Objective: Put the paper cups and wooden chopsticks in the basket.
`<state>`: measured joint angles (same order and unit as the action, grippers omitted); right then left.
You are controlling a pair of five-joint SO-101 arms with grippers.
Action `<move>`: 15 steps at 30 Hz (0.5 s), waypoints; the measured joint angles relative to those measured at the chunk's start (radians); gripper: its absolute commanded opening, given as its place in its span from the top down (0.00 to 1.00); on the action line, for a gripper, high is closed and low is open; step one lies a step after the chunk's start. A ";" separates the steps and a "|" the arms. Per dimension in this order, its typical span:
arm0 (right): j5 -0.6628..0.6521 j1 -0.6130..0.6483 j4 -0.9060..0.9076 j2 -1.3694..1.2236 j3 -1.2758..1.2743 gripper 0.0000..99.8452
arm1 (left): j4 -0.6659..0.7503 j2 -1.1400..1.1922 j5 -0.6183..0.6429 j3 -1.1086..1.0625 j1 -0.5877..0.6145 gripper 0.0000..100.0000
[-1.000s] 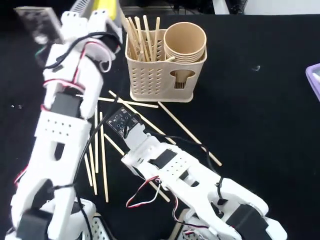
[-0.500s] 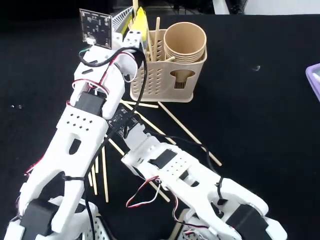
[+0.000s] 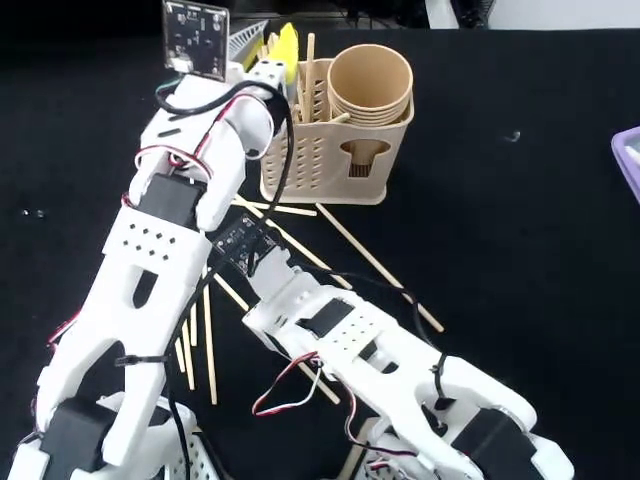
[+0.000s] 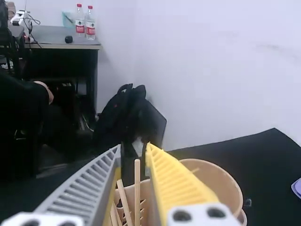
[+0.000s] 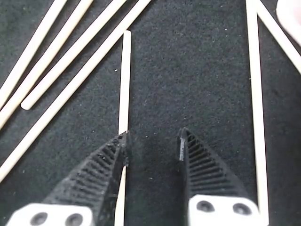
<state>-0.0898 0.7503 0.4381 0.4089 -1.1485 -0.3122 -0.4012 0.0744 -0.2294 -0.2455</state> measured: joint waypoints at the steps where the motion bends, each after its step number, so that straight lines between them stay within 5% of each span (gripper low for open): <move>1: 0.000 0.000 0.000 0.000 0.000 0.84 | 0.000 0.000 0.000 0.006 0.000 0.91; 7: 0.000 0.000 0.000 0.000 0.000 0.83 | -0.063 -0.089 0.000 -0.008 0.095 0.91; 15: 0.000 0.002 0.081 -0.005 0.026 0.83 | -0.460 -0.417 0.002 -0.293 0.422 0.90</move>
<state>-0.0898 0.7518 0.5194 0.4043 -1.1224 -0.7725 -0.8186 0.0760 -0.5224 0.1765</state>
